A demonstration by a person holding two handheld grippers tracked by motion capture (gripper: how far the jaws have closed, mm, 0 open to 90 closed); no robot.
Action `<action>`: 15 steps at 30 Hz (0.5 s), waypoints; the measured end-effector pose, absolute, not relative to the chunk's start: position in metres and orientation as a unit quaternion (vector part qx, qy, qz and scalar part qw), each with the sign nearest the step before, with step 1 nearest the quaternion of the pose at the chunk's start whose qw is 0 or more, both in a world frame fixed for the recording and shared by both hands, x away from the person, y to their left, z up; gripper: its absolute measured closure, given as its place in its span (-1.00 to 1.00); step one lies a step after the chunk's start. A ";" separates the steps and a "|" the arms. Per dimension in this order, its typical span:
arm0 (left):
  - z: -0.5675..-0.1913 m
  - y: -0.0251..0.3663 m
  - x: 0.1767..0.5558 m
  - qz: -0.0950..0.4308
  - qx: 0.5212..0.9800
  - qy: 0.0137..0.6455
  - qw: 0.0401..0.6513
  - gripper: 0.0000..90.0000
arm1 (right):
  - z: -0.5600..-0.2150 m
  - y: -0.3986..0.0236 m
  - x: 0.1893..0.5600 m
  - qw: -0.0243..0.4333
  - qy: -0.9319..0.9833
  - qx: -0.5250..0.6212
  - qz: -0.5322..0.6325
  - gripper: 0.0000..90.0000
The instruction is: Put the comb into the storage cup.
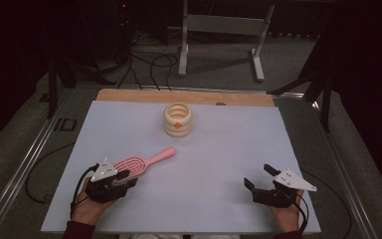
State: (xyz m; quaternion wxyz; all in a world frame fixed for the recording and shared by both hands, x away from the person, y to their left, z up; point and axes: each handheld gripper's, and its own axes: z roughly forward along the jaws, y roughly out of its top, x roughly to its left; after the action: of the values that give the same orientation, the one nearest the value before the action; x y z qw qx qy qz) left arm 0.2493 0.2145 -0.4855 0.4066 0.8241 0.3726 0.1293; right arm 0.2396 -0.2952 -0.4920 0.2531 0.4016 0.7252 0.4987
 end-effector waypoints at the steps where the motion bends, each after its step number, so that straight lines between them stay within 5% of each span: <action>1: -0.486 0.215 0.248 0.126 0.827 0.370 0.404 0.49 | -0.492 -0.295 0.240 0.253 0.726 0.402 0.498 -0.80; 7: -0.492 0.222 0.244 0.114 0.837 0.374 0.383 0.99 | -0.492 -0.295 0.240 0.253 0.726 0.402 0.498 -0.79; 15: -0.502 0.224 0.248 0.111 0.849 0.391 0.338 1.00 | -0.492 -0.295 0.240 0.253 0.725 0.403 0.498 -0.79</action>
State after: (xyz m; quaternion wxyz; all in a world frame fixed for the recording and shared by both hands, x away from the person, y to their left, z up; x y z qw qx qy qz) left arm 0.2476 0.2237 -0.5022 0.3378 0.8492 0.3906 0.1107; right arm 0.2396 -0.2955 -0.4921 0.2530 0.4032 0.7250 0.4978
